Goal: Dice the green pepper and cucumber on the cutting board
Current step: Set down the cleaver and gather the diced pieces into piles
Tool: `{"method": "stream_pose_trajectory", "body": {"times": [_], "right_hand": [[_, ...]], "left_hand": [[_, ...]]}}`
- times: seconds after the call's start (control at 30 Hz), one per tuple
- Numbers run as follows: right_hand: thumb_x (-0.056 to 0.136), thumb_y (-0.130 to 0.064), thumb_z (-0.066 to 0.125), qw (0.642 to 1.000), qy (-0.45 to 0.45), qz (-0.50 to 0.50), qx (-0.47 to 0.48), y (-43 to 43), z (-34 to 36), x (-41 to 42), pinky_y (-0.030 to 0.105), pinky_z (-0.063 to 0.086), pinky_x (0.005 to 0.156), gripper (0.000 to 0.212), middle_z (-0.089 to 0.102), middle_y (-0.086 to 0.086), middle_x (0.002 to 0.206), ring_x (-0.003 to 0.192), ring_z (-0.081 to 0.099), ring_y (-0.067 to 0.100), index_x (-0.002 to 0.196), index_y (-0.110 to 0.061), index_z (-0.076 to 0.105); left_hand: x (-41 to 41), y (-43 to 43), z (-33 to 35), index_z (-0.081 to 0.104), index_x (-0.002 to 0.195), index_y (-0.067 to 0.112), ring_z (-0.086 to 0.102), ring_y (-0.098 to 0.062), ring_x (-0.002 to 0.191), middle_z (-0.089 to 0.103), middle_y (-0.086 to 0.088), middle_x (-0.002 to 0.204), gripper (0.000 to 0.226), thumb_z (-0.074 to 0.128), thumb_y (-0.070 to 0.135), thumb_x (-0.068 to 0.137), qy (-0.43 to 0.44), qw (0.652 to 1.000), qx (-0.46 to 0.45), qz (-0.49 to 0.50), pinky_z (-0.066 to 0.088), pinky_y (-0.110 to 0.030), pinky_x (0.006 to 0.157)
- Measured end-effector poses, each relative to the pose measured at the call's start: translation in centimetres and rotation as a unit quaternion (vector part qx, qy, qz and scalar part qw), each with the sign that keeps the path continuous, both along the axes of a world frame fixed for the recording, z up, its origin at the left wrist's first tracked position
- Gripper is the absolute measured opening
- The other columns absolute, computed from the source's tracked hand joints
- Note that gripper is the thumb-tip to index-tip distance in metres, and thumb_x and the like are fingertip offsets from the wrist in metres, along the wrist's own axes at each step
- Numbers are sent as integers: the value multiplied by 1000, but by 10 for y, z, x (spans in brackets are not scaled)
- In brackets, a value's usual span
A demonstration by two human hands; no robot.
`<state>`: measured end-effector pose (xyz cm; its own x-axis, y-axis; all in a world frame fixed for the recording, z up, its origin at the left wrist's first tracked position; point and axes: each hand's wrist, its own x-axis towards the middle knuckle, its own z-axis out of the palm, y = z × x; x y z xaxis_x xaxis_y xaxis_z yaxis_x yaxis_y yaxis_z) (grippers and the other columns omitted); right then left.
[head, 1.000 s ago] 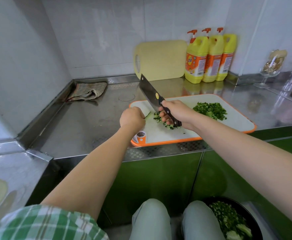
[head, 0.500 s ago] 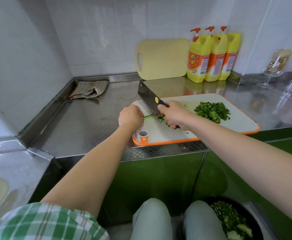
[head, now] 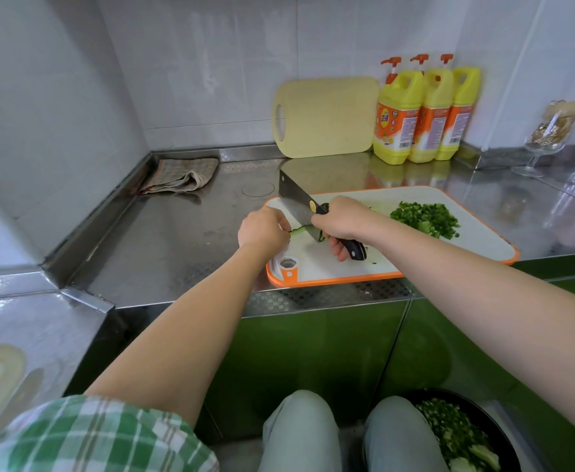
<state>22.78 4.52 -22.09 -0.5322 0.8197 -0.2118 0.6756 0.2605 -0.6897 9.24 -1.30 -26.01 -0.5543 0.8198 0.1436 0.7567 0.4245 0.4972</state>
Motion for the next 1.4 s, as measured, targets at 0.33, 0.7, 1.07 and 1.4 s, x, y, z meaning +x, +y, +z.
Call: {"method": "stream_pose_trajectory", "body": {"times": [0.33, 0.7, 1.07, 1.4], "right_hand": [[91, -13, 40, 985, -58, 33, 162, 16, -6, 3, 27, 46, 51, 21, 58, 9, 53, 42, 56, 25, 75, -6, 52], [90, -10, 42, 982, -77, 53, 167, 14, -12, 1, 22, 39, 43, 9, 58, 13, 68, 44, 54, 25, 81, -10, 44], [93, -17, 42, 978, -70, 45, 190, 16, -12, 1, 24, 37, 46, 16, 57, 7, 61, 43, 55, 21, 78, -13, 42], [92, -16, 42, 976, -64, 31, 204, 19, -15, -3, 26, 35, 47, 13, 55, 5, 60, 45, 55, 23, 80, -14, 44]], "left_hand": [[-5, 3, -2, 67, 79, 32, 57, -21, 83, 63, 2, 90, 22, 59, 11, 80, -21, 1000, 6, -4, 43, -27, 68], [-1, 7, -4, 64, 73, 33, 59, -21, 84, 63, 2, 91, 25, 61, 10, 81, -10, 1000, 10, -6, 43, -27, 66], [0, 7, -6, 63, 72, 33, 61, -21, 85, 63, 3, 85, 24, 63, 12, 83, -14, 1000, 14, -2, 44, -26, 65], [-3, 7, -6, 66, 74, 32, 62, -21, 85, 65, 2, 86, 21, 65, 15, 84, -18, 1000, 17, -9, 47, -26, 68]]}}
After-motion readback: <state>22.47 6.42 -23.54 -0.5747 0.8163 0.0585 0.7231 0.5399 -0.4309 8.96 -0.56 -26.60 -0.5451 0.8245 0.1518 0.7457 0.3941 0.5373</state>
